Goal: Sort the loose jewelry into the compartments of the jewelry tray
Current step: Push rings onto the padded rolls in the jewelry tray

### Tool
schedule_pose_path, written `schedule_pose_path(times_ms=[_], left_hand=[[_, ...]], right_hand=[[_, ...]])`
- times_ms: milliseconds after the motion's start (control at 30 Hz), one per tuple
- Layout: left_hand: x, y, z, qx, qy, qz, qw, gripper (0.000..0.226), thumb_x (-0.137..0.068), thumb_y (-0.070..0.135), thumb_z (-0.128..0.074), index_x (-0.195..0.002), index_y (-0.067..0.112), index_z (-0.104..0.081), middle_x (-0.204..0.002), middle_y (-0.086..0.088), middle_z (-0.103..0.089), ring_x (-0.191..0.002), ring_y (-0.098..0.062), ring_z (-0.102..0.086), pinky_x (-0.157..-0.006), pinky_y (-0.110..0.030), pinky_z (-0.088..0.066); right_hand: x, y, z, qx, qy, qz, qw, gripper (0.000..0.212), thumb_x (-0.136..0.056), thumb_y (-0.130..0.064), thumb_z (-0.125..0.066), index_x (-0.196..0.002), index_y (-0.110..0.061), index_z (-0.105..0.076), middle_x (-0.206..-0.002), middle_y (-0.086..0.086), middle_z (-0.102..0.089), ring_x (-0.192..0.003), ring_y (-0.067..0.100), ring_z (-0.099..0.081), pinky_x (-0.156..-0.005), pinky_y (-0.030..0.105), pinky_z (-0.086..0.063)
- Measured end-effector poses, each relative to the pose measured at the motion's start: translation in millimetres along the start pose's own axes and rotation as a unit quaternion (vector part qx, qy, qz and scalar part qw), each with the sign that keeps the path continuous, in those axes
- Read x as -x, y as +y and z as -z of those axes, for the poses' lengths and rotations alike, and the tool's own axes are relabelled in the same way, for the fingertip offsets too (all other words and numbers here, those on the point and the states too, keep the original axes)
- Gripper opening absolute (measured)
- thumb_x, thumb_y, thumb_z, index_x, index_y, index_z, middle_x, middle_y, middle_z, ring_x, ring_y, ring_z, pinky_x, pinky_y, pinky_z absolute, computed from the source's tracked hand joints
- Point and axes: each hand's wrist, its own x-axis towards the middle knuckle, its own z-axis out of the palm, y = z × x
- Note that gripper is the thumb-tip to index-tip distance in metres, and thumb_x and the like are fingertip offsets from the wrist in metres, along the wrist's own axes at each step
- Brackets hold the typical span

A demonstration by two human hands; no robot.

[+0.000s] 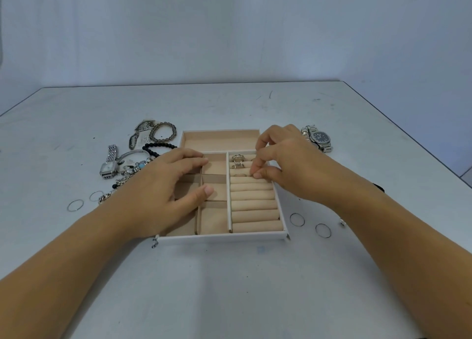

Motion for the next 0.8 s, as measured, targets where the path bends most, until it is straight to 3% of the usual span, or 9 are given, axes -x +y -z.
schedule_pose_path(times_ms=[167,267,333,433,600,667,733,800], left_hand=[[0.0,1.5,0.6,0.001,-0.005,0.002,1.000,0.067,-0.082,0.067,-0.041,-0.133,0.025,-0.052,-0.132,0.022,-0.045,-0.121,0.003,-0.044,-0.100,-0.019,-0.036],[-2.0,8.3,4.5,0.001,0.009,-0.004,1.000,0.065,-0.082,0.067,-0.040,-0.131,0.027,-0.054,-0.132,0.020,-0.046,-0.121,0.002,-0.045,-0.100,-0.021,-0.038],[-6.6,22.0,8.1,0.011,0.020,-0.024,0.999,0.057,-0.083,0.064,-0.043,-0.126,0.029,-0.057,-0.127,0.021,-0.048,-0.119,0.002,-0.046,-0.096,-0.019,-0.040],[-16.7,52.1,6.9,0.021,-0.016,-0.071,0.997,0.046,-0.083,0.061,-0.048,-0.119,0.035,-0.058,-0.122,0.025,-0.050,-0.118,0.003,-0.047,-0.098,-0.019,-0.040],[-36.9,104.6,-14.3,0.023,-0.089,-0.097,0.991,0.035,-0.083,0.056,-0.054,-0.114,0.040,-0.059,-0.126,0.027,-0.046,-0.113,0.013,-0.036,-0.087,0.004,-0.022],[-42.9,117.5,-24.3,0.009,-0.106,-0.104,0.989,0.032,-0.083,0.051,-0.058,-0.112,0.037,-0.060,-0.129,0.021,-0.045,-0.119,0.007,-0.034,-0.091,-0.002,-0.023],[-46.1,122.3,-32.6,-0.038,-0.117,-0.095,0.988,0.032,-0.082,0.051,-0.059,-0.109,0.036,-0.062,-0.132,0.016,-0.045,-0.129,-0.004,-0.031,-0.106,-0.022,-0.025],[-47.4,124.3,-36.1,-0.092,-0.134,-0.073,0.984,0.032,-0.078,0.055,-0.060,-0.105,0.038,-0.064,-0.134,0.015,-0.044,-0.133,-0.009,-0.026,-0.111,-0.035,-0.025]], right_hand=[[3.3,2.0,5.8,-0.005,-0.010,-0.006,1.000,0.012,-0.086,-0.029,-0.065,-0.096,-0.031,-0.072,-0.104,-0.012,-0.046,-0.105,0.009,-0.037,-0.091,0.026,-0.033],[18.7,13.8,30.7,-0.036,-0.019,-0.041,0.998,0.013,-0.086,-0.033,-0.063,-0.098,-0.038,-0.067,-0.102,-0.012,-0.048,-0.100,0.007,-0.045,-0.085,0.022,-0.034],[34.7,23.1,49.4,-0.029,-0.074,-0.067,0.995,0.008,-0.083,-0.042,-0.064,-0.091,-0.044,-0.064,-0.097,-0.018,-0.051,-0.094,0.000,-0.049,-0.078,0.019,-0.037],[61.7,27.6,63.9,0.001,-0.153,-0.097,0.983,0.022,-0.071,-0.057,-0.066,-0.090,-0.047,-0.064,-0.096,-0.021,-0.054,-0.092,-0.005,-0.051,-0.081,0.023,-0.045],[96.0,21.9,54.2,0.042,-0.158,-0.110,0.980,0.041,-0.063,-0.069,-0.064,-0.097,-0.046,-0.063,-0.099,-0.023,-0.047,-0.097,-0.003,-0.044,-0.083,0.023,-0.043],[103.6,20.7,44.6,0.021,-0.130,-0.103,0.986,0.047,-0.060,-0.074,-0.059,-0.095,-0.044,-0.064,-0.095,-0.023,-0.046,-0.097,0.000,-0.041,-0.085,0.028,-0.042],[108.0,19.2,37.7,0.002,-0.099,-0.101,0.990,0.044,-0.061,-0.073,-0.057,-0.091,-0.042,-0.065,-0.092,-0.022,-0.046,-0.096,0.003,-0.039,-0.087,0.031,-0.040],[108.7,15.0,35.4,0.009,-0.085,-0.108,0.990,0.034,-0.069,-0.066,-0.060,-0.090,-0.041,-0.065,-0.094,-0.020,-0.046,-0.098,0.005,-0.037,-0.093,0.032,-0.034]])
